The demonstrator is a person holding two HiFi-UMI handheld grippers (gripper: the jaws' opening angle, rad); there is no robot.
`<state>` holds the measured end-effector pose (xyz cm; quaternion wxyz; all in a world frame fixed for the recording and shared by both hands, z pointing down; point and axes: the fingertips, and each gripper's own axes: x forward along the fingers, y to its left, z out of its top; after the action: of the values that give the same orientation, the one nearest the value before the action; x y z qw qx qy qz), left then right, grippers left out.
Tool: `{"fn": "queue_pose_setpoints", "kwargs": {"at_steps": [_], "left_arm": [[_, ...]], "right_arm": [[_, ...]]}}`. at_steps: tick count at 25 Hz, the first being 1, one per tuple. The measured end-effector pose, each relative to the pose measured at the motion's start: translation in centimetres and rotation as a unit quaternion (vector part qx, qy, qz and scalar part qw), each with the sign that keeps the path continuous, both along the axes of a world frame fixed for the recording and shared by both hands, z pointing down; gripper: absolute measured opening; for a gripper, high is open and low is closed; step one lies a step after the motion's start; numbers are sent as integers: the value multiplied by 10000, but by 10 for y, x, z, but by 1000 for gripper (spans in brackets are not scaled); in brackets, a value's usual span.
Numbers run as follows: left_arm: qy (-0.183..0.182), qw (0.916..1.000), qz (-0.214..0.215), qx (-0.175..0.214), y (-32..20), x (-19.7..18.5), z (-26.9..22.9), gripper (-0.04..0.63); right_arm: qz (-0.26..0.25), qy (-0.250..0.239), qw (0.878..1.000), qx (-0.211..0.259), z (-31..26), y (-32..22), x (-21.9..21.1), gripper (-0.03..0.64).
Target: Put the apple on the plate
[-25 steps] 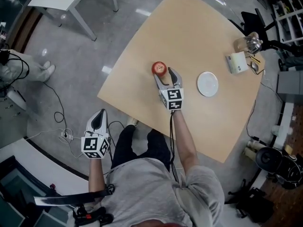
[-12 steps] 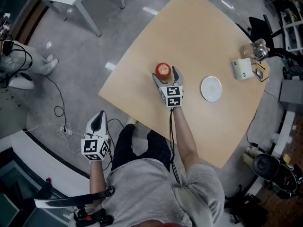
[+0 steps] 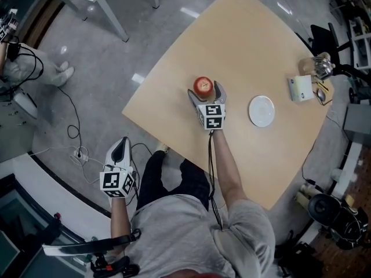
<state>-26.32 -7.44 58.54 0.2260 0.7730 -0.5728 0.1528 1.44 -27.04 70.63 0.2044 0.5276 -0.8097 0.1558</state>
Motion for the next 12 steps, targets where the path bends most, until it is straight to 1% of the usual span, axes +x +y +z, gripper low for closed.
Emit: {"fn": "queue_pose_setpoints", "kwargs": {"at_steps": [1,3,8,12], "left_arm": [[-4,10000,-8,-5,0,0,0,20],[-5,10000,-22,-11,1,-1,0,20],[-22,10000,13,6,-1,0,-1,20],[-28,10000,47,18,-3,1,-3,20]], "right_arm": [[22,19,10000,-5,0,0,1,476],[45,59,10000,-22,2,-1,2,438],[106,106,9999,-29,3,0,4,388],[120,69,9999,-57,4,2,5,387]]}}
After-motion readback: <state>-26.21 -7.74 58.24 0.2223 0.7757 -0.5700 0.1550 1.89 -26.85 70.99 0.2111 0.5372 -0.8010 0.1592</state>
